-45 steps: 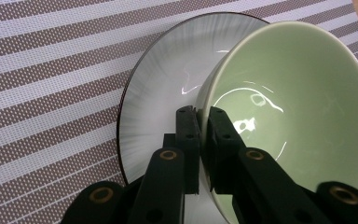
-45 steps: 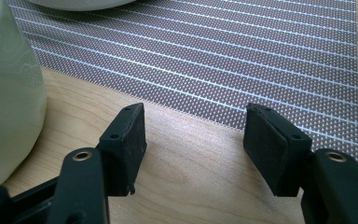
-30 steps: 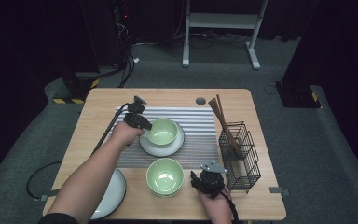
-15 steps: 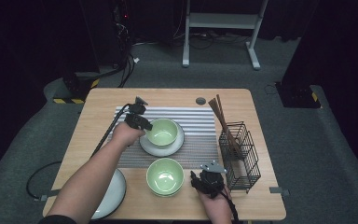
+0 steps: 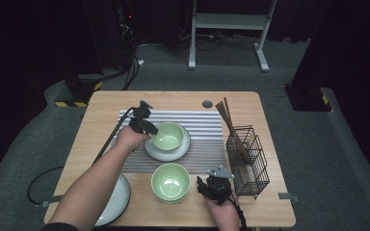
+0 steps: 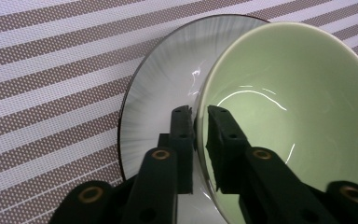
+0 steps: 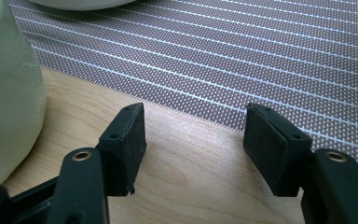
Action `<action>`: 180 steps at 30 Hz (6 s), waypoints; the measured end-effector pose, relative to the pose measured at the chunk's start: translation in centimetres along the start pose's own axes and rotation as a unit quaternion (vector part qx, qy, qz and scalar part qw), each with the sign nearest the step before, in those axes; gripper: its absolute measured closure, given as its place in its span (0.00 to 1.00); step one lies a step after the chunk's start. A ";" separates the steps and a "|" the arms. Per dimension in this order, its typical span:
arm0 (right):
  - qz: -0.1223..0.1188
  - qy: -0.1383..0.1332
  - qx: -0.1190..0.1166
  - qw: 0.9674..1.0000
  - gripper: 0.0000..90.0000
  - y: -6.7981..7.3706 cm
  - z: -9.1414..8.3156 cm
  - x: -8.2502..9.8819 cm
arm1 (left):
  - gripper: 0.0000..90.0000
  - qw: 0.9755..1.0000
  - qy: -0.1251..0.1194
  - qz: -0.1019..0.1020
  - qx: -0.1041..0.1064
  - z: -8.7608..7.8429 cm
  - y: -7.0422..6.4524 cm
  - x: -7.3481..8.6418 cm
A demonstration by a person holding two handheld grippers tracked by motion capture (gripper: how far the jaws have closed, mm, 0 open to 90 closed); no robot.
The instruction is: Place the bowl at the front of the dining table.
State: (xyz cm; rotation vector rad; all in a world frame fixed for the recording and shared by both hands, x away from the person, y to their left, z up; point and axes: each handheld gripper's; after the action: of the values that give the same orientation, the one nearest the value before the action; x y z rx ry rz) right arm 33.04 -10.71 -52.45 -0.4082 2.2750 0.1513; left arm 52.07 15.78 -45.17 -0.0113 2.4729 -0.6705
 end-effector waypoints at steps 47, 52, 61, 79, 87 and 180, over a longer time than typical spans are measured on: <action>-0.002 0.001 0.000 1.000 0.43 0.1 0.0 0.0 | 0.41 0.996 -0.035 0.082 -0.003 -4.3 -1.0 2.1; -0.002 0.001 0.000 1.000 0.43 0.1 0.0 0.0 | 0.41 0.995 -0.033 0.092 -0.003 -4.7 -0.9 2.3; -0.002 0.001 0.000 1.000 0.43 0.1 0.0 0.0 | 0.41 0.993 -0.035 0.108 0.005 -6.2 -1.2 3.3; -0.004 0.002 0.002 1.000 0.43 0.1 0.0 0.0 | 0.42 0.991 -0.040 0.124 0.033 -8.7 -0.5 6.4; -0.004 0.002 0.002 1.000 0.43 0.1 0.0 0.0 | 0.42 0.991 -0.035 0.121 0.035 -9.0 0.8 7.7; -0.021 -0.106 0.010 0.994 0.43 2.2 -3.4 -1.7 | 0.16 0.962 -0.152 0.182 0.135 -14.8 9.2 19.7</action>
State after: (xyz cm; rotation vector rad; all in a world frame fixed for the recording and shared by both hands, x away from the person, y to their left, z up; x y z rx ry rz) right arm 31.03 -9.04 -48.96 -0.4094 2.0564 0.1439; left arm 28.97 27.70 -49.37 0.4057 1.9997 -0.7705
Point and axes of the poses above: each handheld gripper's, and its own axes: z roughly forward along the jaws, x roughly out of its underside, y roughly to its left, and after that the axes turned 6 degrees about x, right-handed
